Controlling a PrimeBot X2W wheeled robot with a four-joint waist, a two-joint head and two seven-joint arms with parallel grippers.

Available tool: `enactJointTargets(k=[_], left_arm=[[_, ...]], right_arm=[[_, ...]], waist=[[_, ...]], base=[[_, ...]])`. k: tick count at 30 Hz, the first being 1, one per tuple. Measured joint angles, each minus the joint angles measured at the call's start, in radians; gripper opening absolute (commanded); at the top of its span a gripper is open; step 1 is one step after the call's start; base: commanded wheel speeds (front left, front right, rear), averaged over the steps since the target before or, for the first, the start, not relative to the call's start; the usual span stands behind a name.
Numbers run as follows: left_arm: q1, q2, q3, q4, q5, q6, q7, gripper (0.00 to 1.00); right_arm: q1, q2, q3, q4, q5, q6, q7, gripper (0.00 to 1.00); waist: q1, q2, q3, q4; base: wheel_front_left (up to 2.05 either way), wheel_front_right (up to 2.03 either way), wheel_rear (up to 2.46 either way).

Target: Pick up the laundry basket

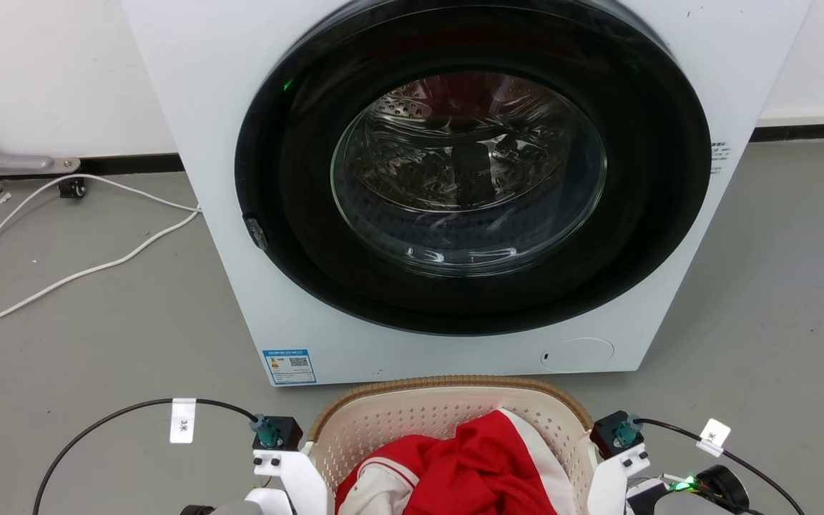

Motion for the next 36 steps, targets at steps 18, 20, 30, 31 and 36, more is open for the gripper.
enactJointTargets(k=[18,20,30,31,36], left_arm=[[-0.005,0.002,-0.04,0.008,-0.044,0.0,-0.012,0.0],[-0.006,0.002,-0.045,0.009,-0.049,0.0,-0.012,0.0],[-0.007,0.003,-0.067,0.012,-0.07,0.0,-0.016,0.0],[-0.007,0.003,-0.069,0.012,-0.072,0.0,-0.016,0.0],[-0.008,0.003,-0.079,0.012,-0.084,0.0,-0.016,0.0]], right_arm=[[-0.008,0.001,0.059,0.014,0.061,0.0,-0.016,0.0],[-0.008,0.001,0.065,0.015,0.068,0.0,-0.016,0.0],[-0.013,0.001,0.091,0.02,0.095,0.0,-0.019,0.0],[-0.013,0.002,0.093,0.021,0.096,0.0,-0.02,0.0],[-0.013,0.002,0.104,0.023,0.107,0.0,-0.021,0.0]], waist=[[0.0,0.0,0.003,-0.002],[0.0,0.0,0.002,-0.002],[0.0,0.0,0.001,0.0],[0.0,0.0,0.001,0.0],[0.0,0.0,0.0,0.001]], base=[[0.0,0.0,0.0],[0.0,0.0,0.0],[0.0,0.0,0.0],[0.0,0.0,0.0],[0.0,0.0,0.0]])
